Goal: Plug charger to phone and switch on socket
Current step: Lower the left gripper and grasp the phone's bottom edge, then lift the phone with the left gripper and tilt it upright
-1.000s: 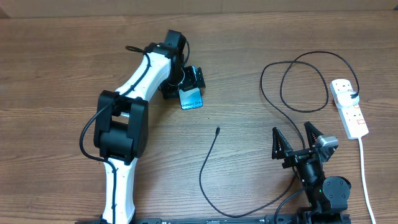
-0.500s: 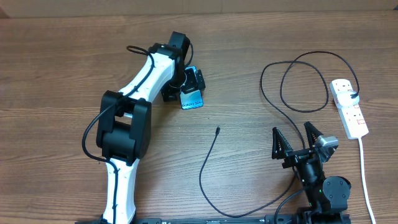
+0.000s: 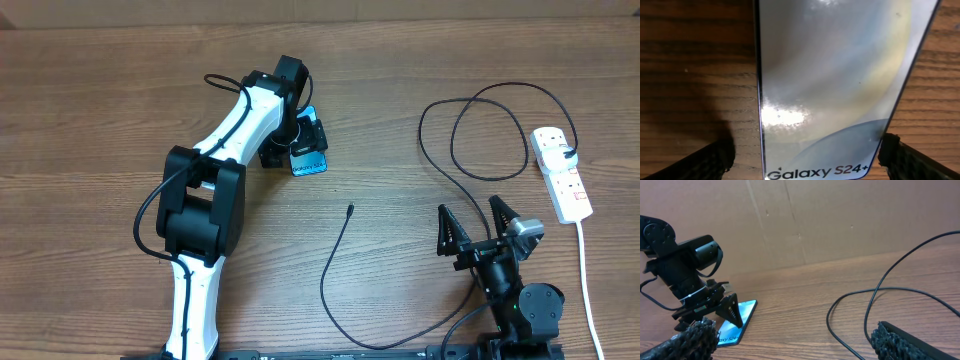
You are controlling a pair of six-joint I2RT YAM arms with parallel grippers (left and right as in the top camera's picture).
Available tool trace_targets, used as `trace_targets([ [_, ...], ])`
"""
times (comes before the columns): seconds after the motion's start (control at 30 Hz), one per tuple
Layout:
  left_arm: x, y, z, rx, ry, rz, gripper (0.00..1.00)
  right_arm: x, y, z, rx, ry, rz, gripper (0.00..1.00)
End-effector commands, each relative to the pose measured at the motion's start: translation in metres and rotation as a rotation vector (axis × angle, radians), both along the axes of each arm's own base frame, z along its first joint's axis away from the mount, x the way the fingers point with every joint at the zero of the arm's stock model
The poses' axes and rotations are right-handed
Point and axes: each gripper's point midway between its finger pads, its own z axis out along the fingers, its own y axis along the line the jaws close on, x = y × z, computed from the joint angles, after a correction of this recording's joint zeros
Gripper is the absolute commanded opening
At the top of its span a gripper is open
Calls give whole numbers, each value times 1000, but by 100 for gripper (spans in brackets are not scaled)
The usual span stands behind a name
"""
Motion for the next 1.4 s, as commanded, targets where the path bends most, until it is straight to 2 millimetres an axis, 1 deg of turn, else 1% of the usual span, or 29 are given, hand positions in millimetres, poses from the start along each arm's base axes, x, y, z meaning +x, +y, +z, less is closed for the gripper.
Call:
trace_targets([
  [0.0,-27,9,-47,60,116,4,98,0,0,-2,-1,-2,1,100],
  [0.1,-18,5,-47,38,80,0,100,0,0,-2,0,-2,1,100],
  [0.2,-14,-3,-46,-2,67,-3,100,0,0,-2,-1,-2,1,100],
  [0.27,-15,-3,-46,0,70,-5,91,0,0,-2,-1,-2,1,100],
  [0.3,-16,-4,-46,3,71,-7,91,0,0,-2,-1,-2,1,100],
  [0.37,-20,-3,-47,19,80,-14,94,0,0,-2,-1,-2,1,100],
  [0.6,-32,4,-49,151,88,-56,97,0,0,-2,-1,-2,1,100],
  [0.73,-36,1,-49,167,89,-71,100,0,0,-2,-1,-2,1,100],
  [0.87,-38,-3,-49,168,91,-82,100,0,0,-2,-1,-2,1,100],
  [1.07,-46,-2,-48,179,118,-89,95,0,0,-2,-1,-2,1,100],
  [1.2,-55,4,-47,202,158,-92,94,0,0,-2,0,-2,1,100],
  [1.23,-59,8,-46,223,170,-95,94,0,0,-2,-1,-2,1,100],
  [1.3,-61,13,-45,244,180,-109,91,0,0,-2,-1,-2,1,100],
  [1.37,-61,15,-45,257,178,-126,90,0,0,-2,-1,-2,1,100],
])
